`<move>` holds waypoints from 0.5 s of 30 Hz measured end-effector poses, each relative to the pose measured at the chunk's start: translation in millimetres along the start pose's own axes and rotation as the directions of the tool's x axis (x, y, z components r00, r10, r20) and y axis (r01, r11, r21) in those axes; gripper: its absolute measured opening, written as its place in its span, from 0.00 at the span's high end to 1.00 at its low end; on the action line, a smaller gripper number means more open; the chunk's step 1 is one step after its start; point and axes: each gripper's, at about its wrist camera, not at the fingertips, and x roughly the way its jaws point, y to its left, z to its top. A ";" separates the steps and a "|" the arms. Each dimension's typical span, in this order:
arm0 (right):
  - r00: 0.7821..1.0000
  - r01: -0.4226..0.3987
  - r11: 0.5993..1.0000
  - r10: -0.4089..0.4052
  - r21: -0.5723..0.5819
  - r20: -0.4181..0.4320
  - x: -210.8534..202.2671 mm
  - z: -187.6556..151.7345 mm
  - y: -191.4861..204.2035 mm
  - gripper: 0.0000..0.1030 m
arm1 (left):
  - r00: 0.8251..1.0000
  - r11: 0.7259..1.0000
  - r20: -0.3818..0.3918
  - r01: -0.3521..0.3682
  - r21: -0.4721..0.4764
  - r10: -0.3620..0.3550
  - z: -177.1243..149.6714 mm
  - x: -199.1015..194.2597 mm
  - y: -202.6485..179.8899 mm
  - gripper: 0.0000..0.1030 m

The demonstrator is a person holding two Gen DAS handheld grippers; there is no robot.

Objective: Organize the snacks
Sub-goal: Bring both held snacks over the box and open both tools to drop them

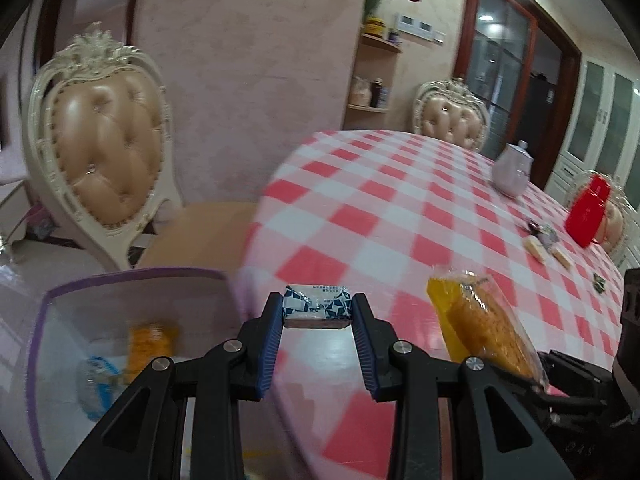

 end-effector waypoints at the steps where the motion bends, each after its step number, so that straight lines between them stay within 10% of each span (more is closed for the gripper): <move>1: 1.000 -0.008 1.000 0.008 -0.009 -0.007 2.8 -0.7 5.0 0.50 | 1.000 1.000 -0.002 -0.015 -0.011 0.015 -0.1 -0.3 8.6 0.66; 15: 0.971 -0.204 0.945 0.162 -0.256 -0.177 44.9 -30.8 108.5 0.50 | 0.964 0.956 -0.088 -0.259 -0.134 0.249 -17.6 4.7 115.9 0.65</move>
